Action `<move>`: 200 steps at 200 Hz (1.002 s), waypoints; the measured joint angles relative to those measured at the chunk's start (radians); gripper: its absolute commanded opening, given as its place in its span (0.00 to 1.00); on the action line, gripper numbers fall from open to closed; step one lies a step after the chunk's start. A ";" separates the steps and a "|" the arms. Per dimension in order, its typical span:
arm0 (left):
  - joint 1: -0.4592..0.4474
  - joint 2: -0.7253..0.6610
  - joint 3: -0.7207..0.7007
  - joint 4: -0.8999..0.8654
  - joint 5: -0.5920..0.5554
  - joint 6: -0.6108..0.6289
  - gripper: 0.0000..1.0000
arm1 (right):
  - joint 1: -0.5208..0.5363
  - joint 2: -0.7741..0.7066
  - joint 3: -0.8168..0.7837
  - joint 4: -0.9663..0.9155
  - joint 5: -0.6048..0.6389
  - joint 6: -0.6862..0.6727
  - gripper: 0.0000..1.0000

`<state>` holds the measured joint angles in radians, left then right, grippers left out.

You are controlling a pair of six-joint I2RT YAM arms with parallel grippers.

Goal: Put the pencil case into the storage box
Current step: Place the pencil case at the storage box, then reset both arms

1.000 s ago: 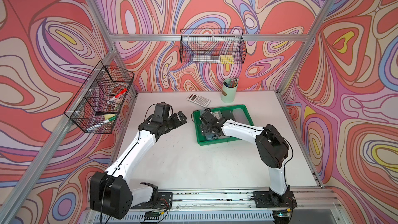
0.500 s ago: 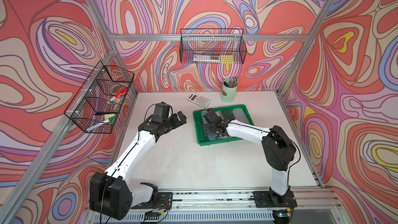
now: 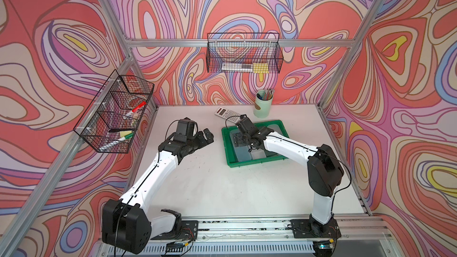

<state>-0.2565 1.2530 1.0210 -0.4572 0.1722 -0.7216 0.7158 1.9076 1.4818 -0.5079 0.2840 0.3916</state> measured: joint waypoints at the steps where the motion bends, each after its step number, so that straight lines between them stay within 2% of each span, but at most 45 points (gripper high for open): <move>1: 0.000 0.000 0.000 0.000 0.000 0.000 0.99 | 0.000 0.000 -0.002 0.001 0.000 0.001 0.89; 43: 0.000 0.001 -0.050 0.020 -0.001 0.012 0.99 | 0.000 -0.040 -0.130 0.026 0.063 0.021 0.97; 104: 0.000 -0.041 -0.153 0.045 -0.034 0.062 0.99 | -0.066 -0.203 -0.234 0.081 0.103 0.018 0.98; 135: 0.000 -0.158 -0.250 0.084 -0.117 0.135 0.99 | -0.125 -0.320 -0.377 0.149 0.189 -0.014 0.98; 158: 0.000 -0.249 -0.341 0.182 -0.202 0.209 0.99 | -0.182 -0.414 -0.474 0.219 0.271 -0.060 0.98; 200: 0.000 -0.282 -0.461 0.389 -0.400 0.396 0.99 | -0.400 -0.511 -0.616 0.402 0.323 -0.151 0.98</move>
<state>-0.2569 0.9714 0.5602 -0.0685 -0.2279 -0.3256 0.3161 1.3964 0.8661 -0.1055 0.6071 0.2401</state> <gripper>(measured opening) 0.993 0.983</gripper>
